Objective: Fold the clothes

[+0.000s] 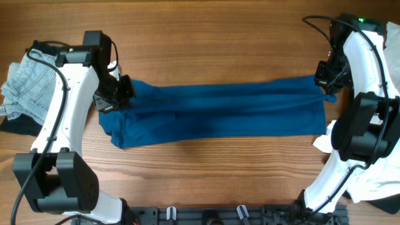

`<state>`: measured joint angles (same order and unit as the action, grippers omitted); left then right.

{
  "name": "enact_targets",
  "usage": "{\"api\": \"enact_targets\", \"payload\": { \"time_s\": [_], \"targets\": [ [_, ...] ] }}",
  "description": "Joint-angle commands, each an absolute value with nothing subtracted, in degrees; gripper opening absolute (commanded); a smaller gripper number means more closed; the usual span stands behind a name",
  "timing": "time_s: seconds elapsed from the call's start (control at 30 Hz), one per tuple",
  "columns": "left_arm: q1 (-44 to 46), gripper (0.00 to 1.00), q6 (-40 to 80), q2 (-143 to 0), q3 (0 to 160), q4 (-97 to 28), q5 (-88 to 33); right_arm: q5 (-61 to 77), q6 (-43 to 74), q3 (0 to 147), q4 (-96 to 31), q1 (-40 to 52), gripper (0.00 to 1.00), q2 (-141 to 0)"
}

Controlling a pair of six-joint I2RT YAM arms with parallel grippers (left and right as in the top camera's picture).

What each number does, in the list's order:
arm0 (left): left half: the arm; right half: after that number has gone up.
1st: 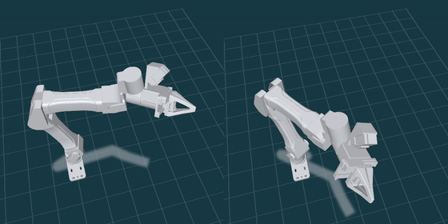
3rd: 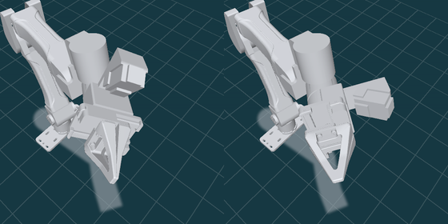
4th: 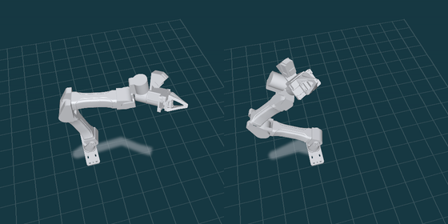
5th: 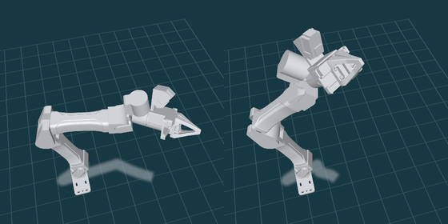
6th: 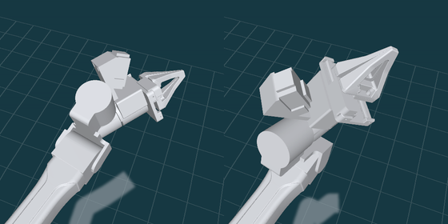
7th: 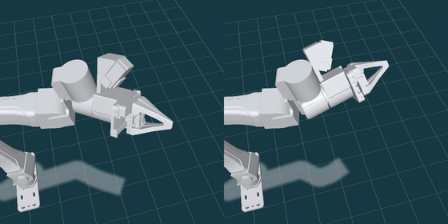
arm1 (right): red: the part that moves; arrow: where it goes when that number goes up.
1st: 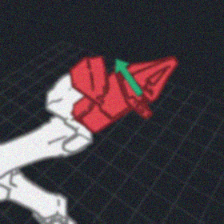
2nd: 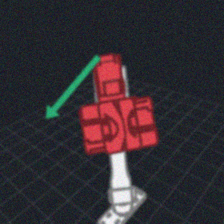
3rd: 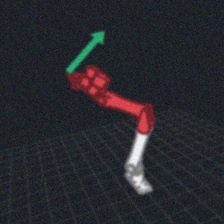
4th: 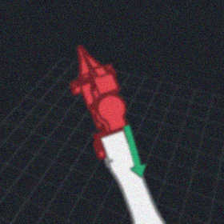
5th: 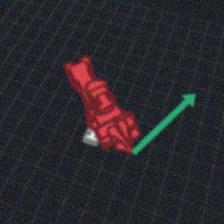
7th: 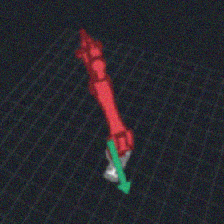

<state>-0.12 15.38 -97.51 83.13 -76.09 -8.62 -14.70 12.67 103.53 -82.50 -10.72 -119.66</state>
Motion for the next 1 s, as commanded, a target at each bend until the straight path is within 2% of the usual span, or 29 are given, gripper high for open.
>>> {"api": "enact_targets", "payload": {
  "time_s": [0.0,0.33,0.37,0.43,0.53,0.57,0.63,0.7,0.87,0.97],
  "targets": [
    [-0.4,0.04,15.5,-96.4,81.7,-76.2,-8.1,-15.8,11.9,103.4,-83.3,-11.3,0.05,-118.1],
    [-0.4,0.04,15.5,-96.4,81.6,-78.9,-8.0,-13.0,10.0,97.7,-85.7,-11.3,0.08,-118.1],
    [-0.4,0.04,15.5,-96.4,81.6,-79.5,-8.0,-13.1,10.0,97.4,-85.6,-11.3,0.11,-118.1],
    [-0.4,0.04,15.5,-96.4,81.6,-79.2,-8.0,-13.1,10.0,97.3,-84.6,-11.3,0.28,-118.1],
    [-0.4,0.17,15.5,-96.4,81.6,-78.2,-8.0,-13.5,10.1,97.3,-83.1,-11.3,0.33,-118.1],
    [-0.4,0.27,15.5,-96.4,81.6,-77.6,-8.0,-13.5,10.1,97.3,-82.8,-11.3,0.33,-118.1],
    [-0.4,0.37,15.5,-96.4,81.6,-76.8,-8.0,-13.5,10.1,97.3,-82.7,-11.3,0.34,-118.1],
    [-0.4,0.41,15.5,-96.4,81.6,-76.7,-8.0,-13.4,10.1,97.3,-82.9,-11.3,0.34,-118.1],
    [-0.4,0.42,15.5,-96.4,81.6,-74.1,-8.0,-11.5,10.0,97.3,-82.8,-11.3,0.37,-118.1],
    [-0.4,0.47,15.5,-96.4,81.3,-73.4,-7.9,-11.4,9.0,97.3,-82.8,-11.3,0.38,-118.1]
  ]
}}
